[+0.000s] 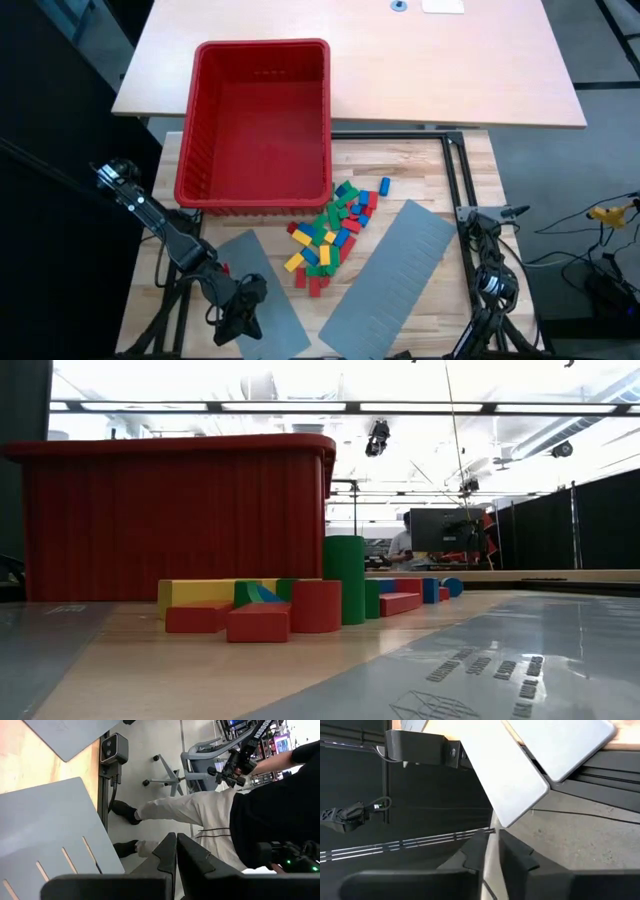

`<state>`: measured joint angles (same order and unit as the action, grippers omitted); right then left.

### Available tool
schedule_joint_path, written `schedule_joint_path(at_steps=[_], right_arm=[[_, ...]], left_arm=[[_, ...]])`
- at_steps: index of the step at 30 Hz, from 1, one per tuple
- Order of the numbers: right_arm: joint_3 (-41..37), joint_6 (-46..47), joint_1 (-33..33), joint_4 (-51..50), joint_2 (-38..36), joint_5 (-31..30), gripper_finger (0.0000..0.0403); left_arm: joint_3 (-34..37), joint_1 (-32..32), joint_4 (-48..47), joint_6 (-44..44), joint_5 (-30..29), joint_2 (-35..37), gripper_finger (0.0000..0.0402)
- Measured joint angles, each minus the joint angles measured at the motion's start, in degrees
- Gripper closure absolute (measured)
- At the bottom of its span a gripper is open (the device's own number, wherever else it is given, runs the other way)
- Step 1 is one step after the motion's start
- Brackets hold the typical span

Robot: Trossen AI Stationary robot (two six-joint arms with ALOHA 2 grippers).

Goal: Sort blocks

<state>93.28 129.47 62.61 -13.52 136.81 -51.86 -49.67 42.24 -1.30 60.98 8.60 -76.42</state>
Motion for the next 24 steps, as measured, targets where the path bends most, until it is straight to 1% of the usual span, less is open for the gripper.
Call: schedule_joint_path(at_steps=[6,11,15,24], right_arm=[[0.0,0.0,0.0,0.0,0.0,0.0,0.0274],[-0.2,0.5,0.0,-0.3,-0.1,0.0,0.0233],[-0.6,0.8,0.0,-0.1,-0.2,0.0,0.0223],[-0.6,1.7,-0.4,-0.6,-0.2,0.1,0.0231]], left_arm=[[0.0,0.0,0.0,0.2,0.0,0.0,0.0402],[0.0,0.0,0.0,0.2,0.0,0.0,0.0402],[0.0,0.0,0.0,0.8,0.0,0.0,0.0402],[0.0,0.0,0.0,1.3,0.0,0.0,0.0402]])
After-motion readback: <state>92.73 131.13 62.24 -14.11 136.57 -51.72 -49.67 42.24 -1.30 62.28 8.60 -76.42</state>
